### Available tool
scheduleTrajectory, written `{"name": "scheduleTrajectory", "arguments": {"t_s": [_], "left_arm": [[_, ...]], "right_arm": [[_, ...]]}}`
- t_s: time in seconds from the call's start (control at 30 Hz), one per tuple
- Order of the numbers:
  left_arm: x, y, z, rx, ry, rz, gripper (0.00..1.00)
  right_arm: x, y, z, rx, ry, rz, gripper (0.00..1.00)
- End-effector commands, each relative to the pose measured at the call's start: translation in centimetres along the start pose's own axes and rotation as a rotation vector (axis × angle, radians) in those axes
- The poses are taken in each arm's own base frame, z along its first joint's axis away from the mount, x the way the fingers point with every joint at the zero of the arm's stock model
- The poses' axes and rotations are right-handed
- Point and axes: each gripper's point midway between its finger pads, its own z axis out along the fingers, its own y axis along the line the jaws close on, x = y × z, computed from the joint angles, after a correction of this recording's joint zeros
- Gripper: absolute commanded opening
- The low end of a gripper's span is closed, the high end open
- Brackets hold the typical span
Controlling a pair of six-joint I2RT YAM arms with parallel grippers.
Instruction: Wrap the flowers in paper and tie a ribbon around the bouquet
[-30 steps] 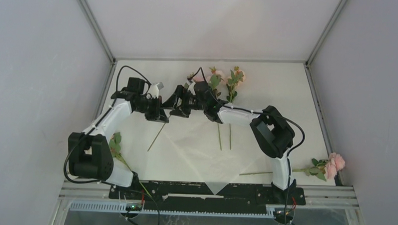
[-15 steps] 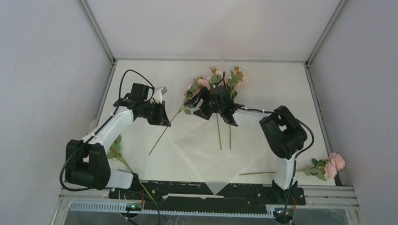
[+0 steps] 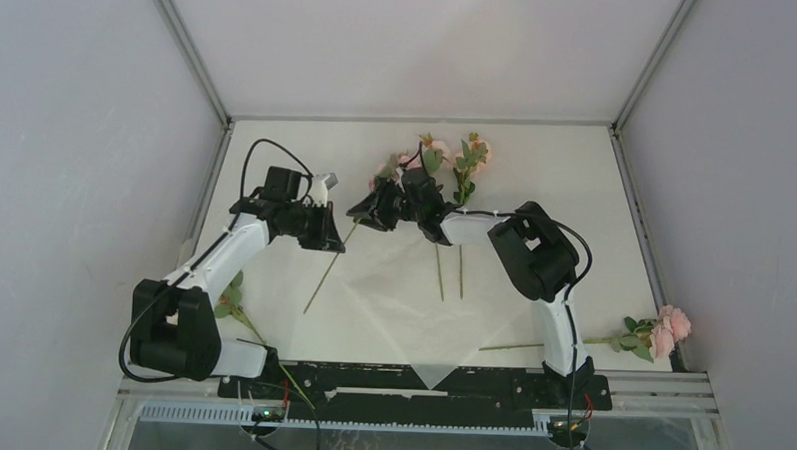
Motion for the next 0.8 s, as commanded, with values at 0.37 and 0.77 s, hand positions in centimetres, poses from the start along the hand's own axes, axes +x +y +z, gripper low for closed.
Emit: {"name": "scheduleTrajectory", "arguments": {"t_s": [0.37, 0.77], "left_arm": [[-5.5, 6.0, -10.0, -0.341, -0.174, 0.037, 0.81], [5.5, 23.7, -15.1, -0.753, -0.149, -0.55, 0.82]], "right_arm": [[-7.1, 4.6, -10.3, 0.084, -0.061, -0.573, 0.0], [-12.8, -8.2, -17.4, 0.947, 0.049, -0.765, 0.02]]}}
